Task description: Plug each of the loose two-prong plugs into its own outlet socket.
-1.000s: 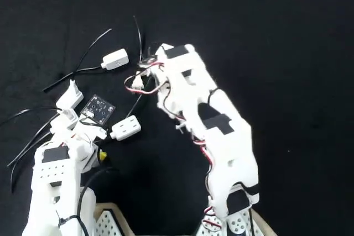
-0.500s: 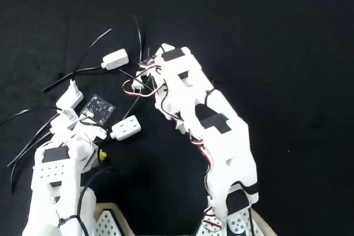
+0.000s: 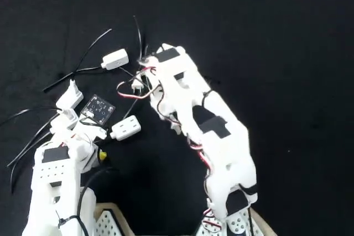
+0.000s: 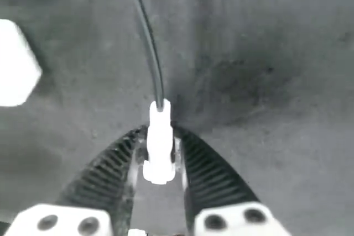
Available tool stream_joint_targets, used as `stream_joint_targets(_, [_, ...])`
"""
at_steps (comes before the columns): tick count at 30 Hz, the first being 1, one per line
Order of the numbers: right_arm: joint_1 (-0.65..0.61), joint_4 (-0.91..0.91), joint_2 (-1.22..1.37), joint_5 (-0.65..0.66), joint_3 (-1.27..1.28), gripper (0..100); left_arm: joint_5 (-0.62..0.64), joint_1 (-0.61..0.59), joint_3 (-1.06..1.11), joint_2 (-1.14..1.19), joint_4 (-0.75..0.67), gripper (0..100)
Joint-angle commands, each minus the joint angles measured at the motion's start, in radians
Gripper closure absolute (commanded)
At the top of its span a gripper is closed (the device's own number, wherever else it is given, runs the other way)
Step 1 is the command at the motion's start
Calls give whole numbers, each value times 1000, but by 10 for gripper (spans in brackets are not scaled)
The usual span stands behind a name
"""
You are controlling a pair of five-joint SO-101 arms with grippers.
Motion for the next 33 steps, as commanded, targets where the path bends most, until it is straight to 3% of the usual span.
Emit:
stream_joint_targets(1, [-11, 15, -160, -11, 13, 987, -9, 7, 1, -14, -17, 725])
stream_joint_targets(5, [-43, -6, -306, -11, 102, 987, -9, 7, 1, -14, -17, 725])
stream_joint_targets(11, [-133, -219, -561, -11, 367, 987, -2, 7, 1, -14, -17, 725])
stream_joint_targets(20, [-256, -617, -921, -6, 754, 987, 296, -2, -28, -84, -84, 725])
stream_joint_targets(28, [-296, -746, -1116, -2, 1012, 987, 539, 12, -22, -428, -83, 722])
stream_joint_targets(33, [-342, -836, -1251, -2, 1145, 987, 712, 116, 36, -690, -83, 722])
